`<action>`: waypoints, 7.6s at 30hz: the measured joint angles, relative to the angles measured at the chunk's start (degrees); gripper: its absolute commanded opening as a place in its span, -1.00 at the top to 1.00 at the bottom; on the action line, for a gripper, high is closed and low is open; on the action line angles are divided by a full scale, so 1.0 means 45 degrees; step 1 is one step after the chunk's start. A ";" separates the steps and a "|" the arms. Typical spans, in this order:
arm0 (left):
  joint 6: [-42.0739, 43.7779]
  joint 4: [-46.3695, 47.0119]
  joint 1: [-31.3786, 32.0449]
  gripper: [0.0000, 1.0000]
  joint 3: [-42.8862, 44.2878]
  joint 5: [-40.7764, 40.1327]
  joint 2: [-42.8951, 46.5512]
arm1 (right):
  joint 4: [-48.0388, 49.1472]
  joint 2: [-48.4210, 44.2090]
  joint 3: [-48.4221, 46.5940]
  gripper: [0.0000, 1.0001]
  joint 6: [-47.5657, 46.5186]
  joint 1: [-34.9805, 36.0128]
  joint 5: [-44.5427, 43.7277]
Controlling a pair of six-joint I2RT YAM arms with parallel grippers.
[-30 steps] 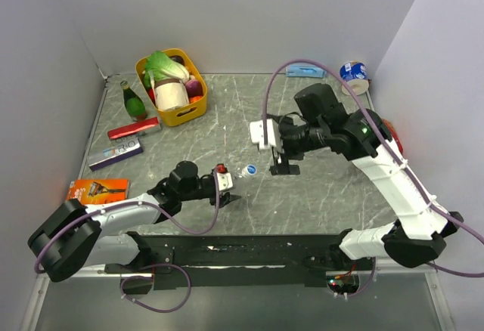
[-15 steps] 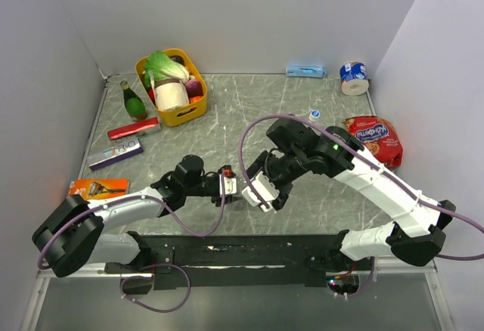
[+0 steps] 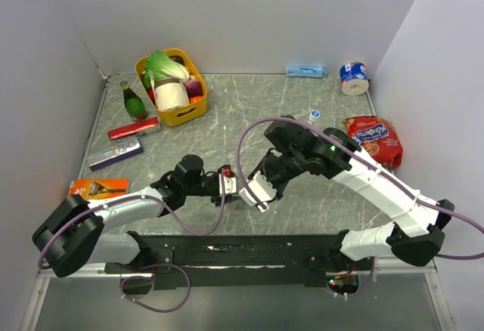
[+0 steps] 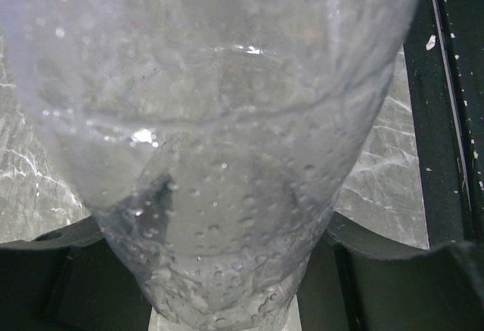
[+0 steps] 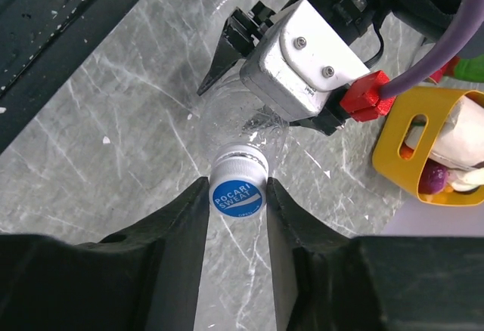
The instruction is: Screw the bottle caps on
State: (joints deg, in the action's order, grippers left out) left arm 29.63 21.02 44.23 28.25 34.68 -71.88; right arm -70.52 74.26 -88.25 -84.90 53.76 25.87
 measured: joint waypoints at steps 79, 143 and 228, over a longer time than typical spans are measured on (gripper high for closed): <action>0.5105 -1.0928 -0.0908 0.98 0.6013 -0.0330 -0.0884 | 0.3084 -0.1729 0.1977 0.38 0.0908 -0.0607 0.0379; 0.3410 -0.9326 -0.0549 0.98 0.5037 -0.0238 -0.0092 | 0.2769 -0.1700 0.1583 -0.03 0.1166 -0.1209 0.1632; 0.3876 -1.2167 -0.1311 0.98 0.6742 -0.0690 -0.1229 | 0.3322 -0.0563 0.1243 0.95 0.2200 -0.1836 0.1438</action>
State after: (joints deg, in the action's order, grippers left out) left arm 47.07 -33.74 38.33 58.59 31.57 -77.41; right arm -55.57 71.72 -82.65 -75.00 45.50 32.34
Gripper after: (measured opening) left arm 0.620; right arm 0.385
